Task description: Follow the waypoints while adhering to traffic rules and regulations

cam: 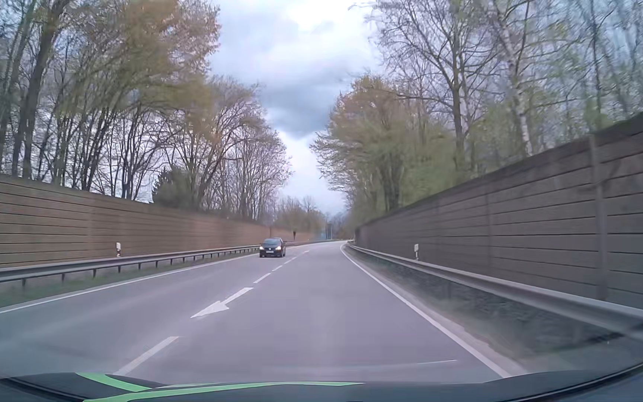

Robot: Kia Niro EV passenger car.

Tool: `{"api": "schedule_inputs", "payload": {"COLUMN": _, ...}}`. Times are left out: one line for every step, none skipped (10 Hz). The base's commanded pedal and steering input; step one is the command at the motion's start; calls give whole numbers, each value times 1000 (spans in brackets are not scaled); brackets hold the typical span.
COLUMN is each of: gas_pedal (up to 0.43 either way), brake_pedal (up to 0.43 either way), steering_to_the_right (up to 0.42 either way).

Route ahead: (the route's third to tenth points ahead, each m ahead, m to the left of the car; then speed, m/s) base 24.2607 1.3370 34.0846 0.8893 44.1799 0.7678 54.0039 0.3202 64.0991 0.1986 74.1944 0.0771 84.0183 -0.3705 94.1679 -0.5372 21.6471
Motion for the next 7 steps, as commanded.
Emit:
{"api": "schedule_inputs", "payload": {"gas_pedal": 209, "brake_pedal": 0, "steering_to_the_right": 1}}
{"api": "schedule_inputs", "payload": {"gas_pedal": 209, "brake_pedal": 0, "steering_to_the_right": 2}}
{"api": "schedule_inputs", "payload": {"gas_pedal": 209, "brake_pedal": 0, "steering_to_the_right": 3}}
{"api": "schedule_inputs", "payload": {"gas_pedal": 209, "brake_pedal": 0, "steering_to_the_right": 4}}
{"api": "schedule_inputs", "payload": {"gas_pedal": 209, "brake_pedal": 0, "steering_to_the_right": 4}}
{"api": "schedule_inputs", "payload": {"gas_pedal": 209, "brake_pedal": 0, "steering_to_the_right": 4}}
{"api": "schedule_inputs", "payload": {"gas_pedal": 209, "brake_pedal": 0, "steering_to_the_right": 5}}
